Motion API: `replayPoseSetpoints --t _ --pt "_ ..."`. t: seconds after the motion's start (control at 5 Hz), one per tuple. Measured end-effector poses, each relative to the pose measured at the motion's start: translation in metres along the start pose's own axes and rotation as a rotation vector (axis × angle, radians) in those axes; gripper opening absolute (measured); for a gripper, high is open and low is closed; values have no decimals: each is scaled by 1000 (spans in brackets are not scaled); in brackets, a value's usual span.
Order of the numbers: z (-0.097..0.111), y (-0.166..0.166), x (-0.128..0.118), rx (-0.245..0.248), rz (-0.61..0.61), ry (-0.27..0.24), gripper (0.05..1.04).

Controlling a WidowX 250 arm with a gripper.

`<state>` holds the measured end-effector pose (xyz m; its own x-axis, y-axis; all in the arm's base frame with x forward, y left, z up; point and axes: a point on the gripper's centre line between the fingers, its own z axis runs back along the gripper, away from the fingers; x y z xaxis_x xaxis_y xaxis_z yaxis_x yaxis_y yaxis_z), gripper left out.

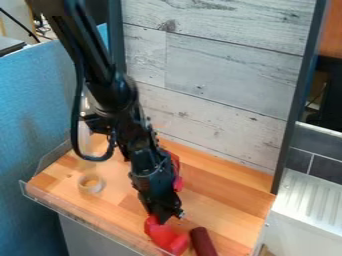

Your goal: Put the red arch and put it on top of the tower

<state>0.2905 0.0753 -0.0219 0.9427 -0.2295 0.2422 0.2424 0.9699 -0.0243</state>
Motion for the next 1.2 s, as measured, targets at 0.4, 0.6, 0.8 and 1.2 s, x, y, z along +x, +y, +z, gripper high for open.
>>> replayPoseSetpoints --t 0.4,0.6,0.8,1.2 --pt "56 0 26 -100 6 -20 197" --pt "73 0 37 -147 8 -16 197" --pt "90 8 50 -163 31 -41 197" --pt "104 27 76 -157 72 -64 197"
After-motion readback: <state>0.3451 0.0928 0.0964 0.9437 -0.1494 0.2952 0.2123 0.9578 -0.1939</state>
